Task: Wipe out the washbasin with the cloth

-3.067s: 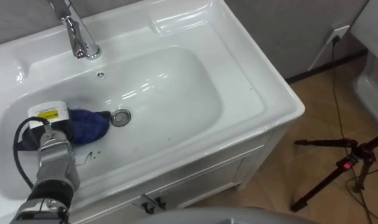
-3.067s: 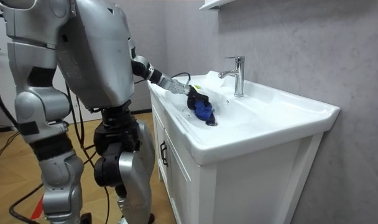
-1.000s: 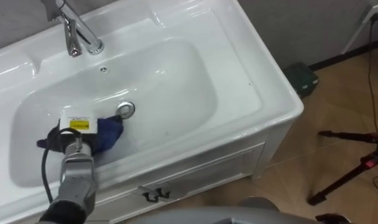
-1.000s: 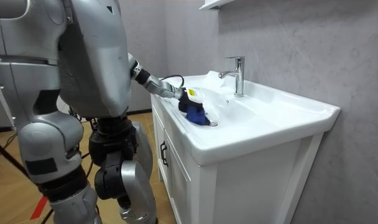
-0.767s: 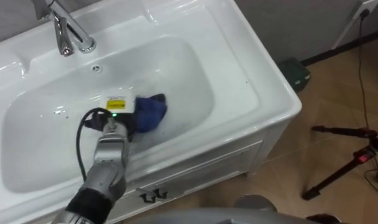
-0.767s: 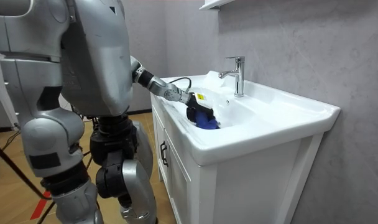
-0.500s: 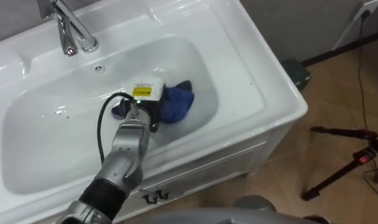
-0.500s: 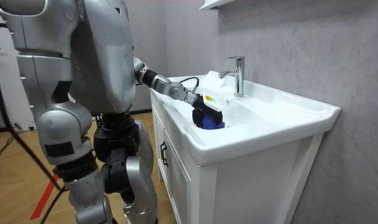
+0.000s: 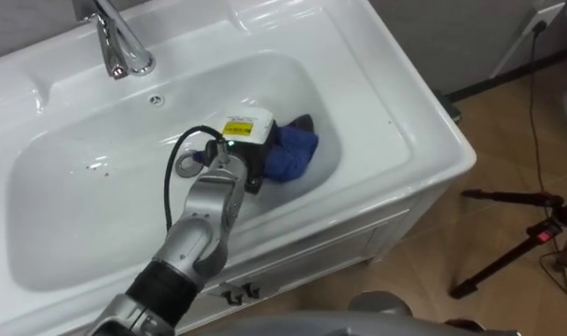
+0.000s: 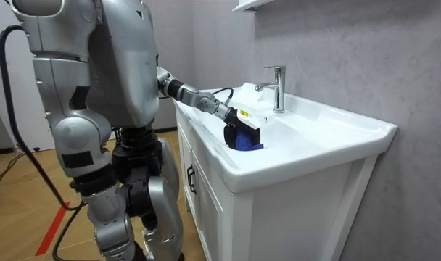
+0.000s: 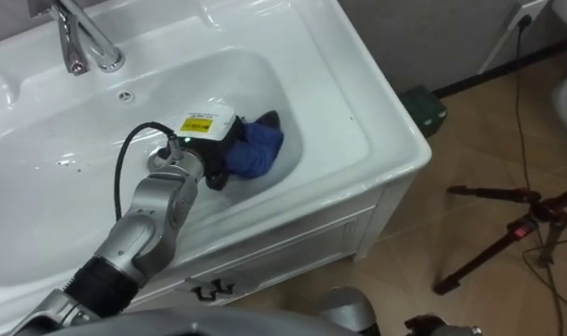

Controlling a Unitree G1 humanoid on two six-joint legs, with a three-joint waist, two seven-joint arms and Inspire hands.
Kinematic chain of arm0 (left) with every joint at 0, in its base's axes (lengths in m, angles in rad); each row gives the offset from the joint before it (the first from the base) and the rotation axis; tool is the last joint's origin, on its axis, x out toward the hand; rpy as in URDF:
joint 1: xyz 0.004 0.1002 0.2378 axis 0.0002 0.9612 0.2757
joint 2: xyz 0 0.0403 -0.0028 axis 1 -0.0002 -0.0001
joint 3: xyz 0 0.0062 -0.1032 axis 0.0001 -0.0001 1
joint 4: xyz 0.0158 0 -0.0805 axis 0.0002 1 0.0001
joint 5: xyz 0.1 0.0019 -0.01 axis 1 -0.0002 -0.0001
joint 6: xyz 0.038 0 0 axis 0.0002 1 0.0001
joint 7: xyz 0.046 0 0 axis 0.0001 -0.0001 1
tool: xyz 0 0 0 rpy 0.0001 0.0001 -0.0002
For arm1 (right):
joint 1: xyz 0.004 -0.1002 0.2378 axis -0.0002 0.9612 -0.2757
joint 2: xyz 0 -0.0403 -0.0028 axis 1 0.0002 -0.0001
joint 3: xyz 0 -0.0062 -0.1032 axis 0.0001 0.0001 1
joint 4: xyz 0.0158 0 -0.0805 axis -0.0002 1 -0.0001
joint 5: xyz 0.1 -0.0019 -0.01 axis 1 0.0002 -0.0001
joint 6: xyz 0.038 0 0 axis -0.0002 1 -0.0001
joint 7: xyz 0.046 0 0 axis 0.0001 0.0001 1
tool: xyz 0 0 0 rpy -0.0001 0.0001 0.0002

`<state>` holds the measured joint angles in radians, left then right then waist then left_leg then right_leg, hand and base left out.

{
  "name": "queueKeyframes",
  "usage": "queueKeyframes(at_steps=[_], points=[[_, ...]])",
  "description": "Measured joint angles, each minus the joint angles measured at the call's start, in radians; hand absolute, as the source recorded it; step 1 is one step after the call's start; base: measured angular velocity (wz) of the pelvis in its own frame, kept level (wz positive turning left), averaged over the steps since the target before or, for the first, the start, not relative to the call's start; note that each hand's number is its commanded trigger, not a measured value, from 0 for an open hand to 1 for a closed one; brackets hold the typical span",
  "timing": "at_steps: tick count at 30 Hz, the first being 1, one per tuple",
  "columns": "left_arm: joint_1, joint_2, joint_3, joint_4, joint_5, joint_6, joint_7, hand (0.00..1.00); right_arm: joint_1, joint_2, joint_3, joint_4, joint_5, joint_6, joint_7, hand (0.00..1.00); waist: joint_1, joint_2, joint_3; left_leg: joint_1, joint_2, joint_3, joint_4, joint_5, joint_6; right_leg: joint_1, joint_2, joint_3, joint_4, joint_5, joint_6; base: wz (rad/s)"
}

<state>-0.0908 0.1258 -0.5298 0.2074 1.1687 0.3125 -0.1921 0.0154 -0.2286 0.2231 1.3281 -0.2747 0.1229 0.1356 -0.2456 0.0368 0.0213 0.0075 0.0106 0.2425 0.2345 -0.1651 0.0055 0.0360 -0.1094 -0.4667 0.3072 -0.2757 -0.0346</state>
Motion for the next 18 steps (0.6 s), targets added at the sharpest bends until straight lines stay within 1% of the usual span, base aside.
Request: queueKeyframes(at_steps=[6, 7, 8, 9, 10, 13, 14, 15, 16, 18], points=[[0.0, 0.0, 0.001, 0.022, -0.003, -0.014, 0.015, 1.0, 0.007, 0.001, -0.009, -0.001, -0.013, 0.001, 0.02, 0.0, 0.001, -0.001, 0.0003, 0.007, -0.001, 0.001, -0.004, 0.0, 0.0, 0.005, -0.001, 0.002, 0.002, 0.0, 0.001, 0.0], [0.0, 0.0, 0.003, 0.024, -0.003, -0.015, 0.015, 1.0, 0.009, 0.001, -0.012, 0.002, -0.016, 0.002, 0.021, 0.0, 0.001, -0.001, 0.0006, 0.009, -0.001, 0.003, -0.004, 0.0, 0.0, 0.005, -0.001, 0.003, 0.003, 0.0, 0.001, -0.07], [-0.002, -0.002, 0.01, 0.042, -0.006, -0.022, 0.016, 1.0, 0.011, 0.001, -0.012, 0.003, -0.028, 0.005, 0.021, 0.0, 0.005, -0.005, 0.0028, 0.017, -0.001, 0.008, -0.003, 0.0, 0.0, 0.009, -0.001, 0.011, 0.004, -0.001, 0.001, -0.14], [-0.003, -0.001, 0.021, 0.057, -0.022, -0.026, 0.017, 1.0, 0.013, 0.001, -0.016, 0.001, -0.032, 0.012, 0.023, 0.0, 0.006, -0.01, 0.0029, 0.024, -0.001, 0.015, 0.001, 0.0, 0.0, 0.015, -0.001, 0.02, 0.004, -0.004, 0.002, -0.22], [0.0, 0.005, 0.032, 0.068, -0.032, -0.031, 0.017, 1.0, 0.017, 0.001, -0.038, -0.003, -0.032, 0.022, 0.025, 0.0, 0.009, -0.014, 0.0039, 0.032, 0.001, 0.029, 0.002, 0.0, 0.0, 0.015, 0.001, 0.03, 0.002, -0.005, 0.002, -0.2], [0.006, 0.006, 0.063, 0.092, -0.058, -0.037, 0.016, 1.0, 0.028, 0.004, -0.068, -0.009, -0.031, 0.048, 0.026, 0.0, 0.022, -0.023, 0.0008, 0.041, 0.003, 0.033, 0.003, -0.002, -0.001, 0.017, 0.005, 0.045, 0.002, -0.006, 0.001, -0.19], [0.006, 0.004, 0.084, 0.107, -0.058, -0.048, 0.016, 1.0, 0.04, 0.008, -0.085, -0.013, -0.031, 0.057, 0.024, 0.0, 0.037, -0.028, 0.0003, 0.047, 0.004, 0.033, 0.002, -0.002, -0.001, 0.017, 0.007, 0.055, 0.004, -0.006, -0.001, -0.24], [0.009, 0.004, 0.106, 0.122, -0.056, -0.054, 0.016, 1.0, 0.048, 0.012, -0.104, -0.017, -0.031, 0.075, 0.026, 0.0, 0.05, -0.031, -0.0013, 0.052, 0.006, 0.033, 0.002, -0.002, -0.001, 0.017, 0.01, 0.064, 0.004, -0.004, -0.003, -0.27], [0.012, 0.004, 0.118, 0.13, -0.053, -0.053, 0.016, 1.0, 0.051, 0.013, -0.116, -0.018, -0.032, 0.084, 0.028, 0.0, 0.057, -0.031, -0.0016, 0.054, 0.007, 0.032, 0.002, -0.002, -0.002, 0.018, 0.012, 0.07, 0.004, -0.004, -0.004, -0.23], [0.018, 0.009, 0.166, 0.167, -0.023, -0.05, 0.016, 1.0, 0.066, 0.017, -0.151, -0.02, -0.031, 0.103, 0.033, 0.0, 0.058, -0.031, -0.0021, 0.057, 0.01, 0.032, 0.002, -0.003, -0.002, 0.023, 0.016, 0.069, 0.0, -0.002, -0.007, -0.04]])
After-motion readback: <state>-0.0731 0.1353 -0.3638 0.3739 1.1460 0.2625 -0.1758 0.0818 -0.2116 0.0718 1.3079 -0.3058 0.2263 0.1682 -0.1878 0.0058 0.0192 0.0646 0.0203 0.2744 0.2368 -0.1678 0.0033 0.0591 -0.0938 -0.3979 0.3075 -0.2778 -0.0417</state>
